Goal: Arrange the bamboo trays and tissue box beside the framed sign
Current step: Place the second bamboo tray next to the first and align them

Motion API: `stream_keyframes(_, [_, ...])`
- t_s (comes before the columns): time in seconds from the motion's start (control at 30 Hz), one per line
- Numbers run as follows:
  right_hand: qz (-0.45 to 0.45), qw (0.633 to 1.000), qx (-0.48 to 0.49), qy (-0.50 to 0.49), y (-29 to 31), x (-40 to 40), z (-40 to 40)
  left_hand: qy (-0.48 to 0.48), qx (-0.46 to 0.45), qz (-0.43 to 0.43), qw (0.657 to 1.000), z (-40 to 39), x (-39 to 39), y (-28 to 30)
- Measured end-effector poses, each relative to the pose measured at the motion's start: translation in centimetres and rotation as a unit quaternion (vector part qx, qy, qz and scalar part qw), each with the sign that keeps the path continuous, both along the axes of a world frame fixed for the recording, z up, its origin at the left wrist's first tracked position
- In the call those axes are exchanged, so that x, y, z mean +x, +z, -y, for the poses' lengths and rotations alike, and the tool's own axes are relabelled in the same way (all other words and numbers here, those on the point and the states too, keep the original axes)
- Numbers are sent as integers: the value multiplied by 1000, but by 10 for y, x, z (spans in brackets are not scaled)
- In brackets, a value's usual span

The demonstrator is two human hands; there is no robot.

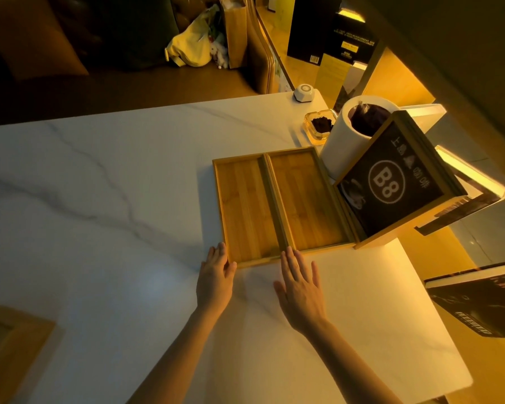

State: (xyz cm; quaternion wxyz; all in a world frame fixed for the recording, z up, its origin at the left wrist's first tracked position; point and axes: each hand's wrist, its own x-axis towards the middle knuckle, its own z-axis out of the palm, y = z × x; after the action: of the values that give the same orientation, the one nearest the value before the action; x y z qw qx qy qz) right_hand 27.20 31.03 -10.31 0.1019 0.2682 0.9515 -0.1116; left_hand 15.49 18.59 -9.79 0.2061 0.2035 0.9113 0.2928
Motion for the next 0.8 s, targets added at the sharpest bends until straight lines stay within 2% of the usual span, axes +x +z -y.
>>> stream_keyframes(0.07, [-22, 1000, 0, 14, 2, -1, 1, -7, -3, 4, 1000, 1, -2, 0])
stream_keyframes(0.5, [28, 999, -40, -1, 26, -11, 4, -50, -41, 34, 997, 5, -11, 5])
stream_keyframes(0.6, [5, 998, -60, -4, 45, -25, 3, -44, -19, 38, 998, 10, -22, 19])
stream_keyframes(0.8, [-16, 986, -104, 127, 97, -79, 26, -46, 1, -18, 999, 47, -49, 79])
